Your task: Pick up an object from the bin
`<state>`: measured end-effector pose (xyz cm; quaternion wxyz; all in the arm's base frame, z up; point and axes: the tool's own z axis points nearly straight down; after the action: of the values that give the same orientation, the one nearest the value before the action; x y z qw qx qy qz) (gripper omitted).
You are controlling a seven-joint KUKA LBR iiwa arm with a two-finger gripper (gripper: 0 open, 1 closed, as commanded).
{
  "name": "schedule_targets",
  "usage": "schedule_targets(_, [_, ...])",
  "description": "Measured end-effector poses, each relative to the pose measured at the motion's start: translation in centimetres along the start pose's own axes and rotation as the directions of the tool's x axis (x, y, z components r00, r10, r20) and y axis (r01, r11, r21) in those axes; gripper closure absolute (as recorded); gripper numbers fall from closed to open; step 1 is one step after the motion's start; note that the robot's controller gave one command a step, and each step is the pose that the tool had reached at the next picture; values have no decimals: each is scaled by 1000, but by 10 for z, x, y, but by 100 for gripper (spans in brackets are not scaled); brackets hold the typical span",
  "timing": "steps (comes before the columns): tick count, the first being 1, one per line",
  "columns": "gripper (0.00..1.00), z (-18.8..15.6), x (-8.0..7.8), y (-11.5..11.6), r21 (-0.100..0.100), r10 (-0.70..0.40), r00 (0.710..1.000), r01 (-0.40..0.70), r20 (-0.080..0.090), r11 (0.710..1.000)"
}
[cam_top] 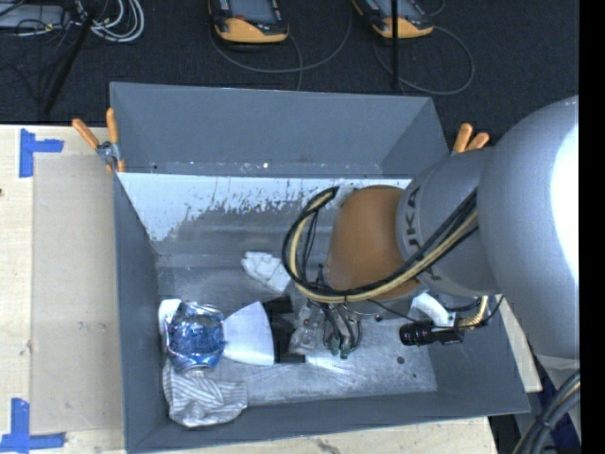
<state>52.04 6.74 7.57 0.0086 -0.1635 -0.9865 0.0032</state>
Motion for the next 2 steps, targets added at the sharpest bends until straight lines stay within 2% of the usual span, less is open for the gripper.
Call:
schedule_targets(1, [100,-5,2,0,0,0,1000,0,-3,1000])
schedule_targets(2, [100,-24,3,0,-4,0,1000,0,4,1000])
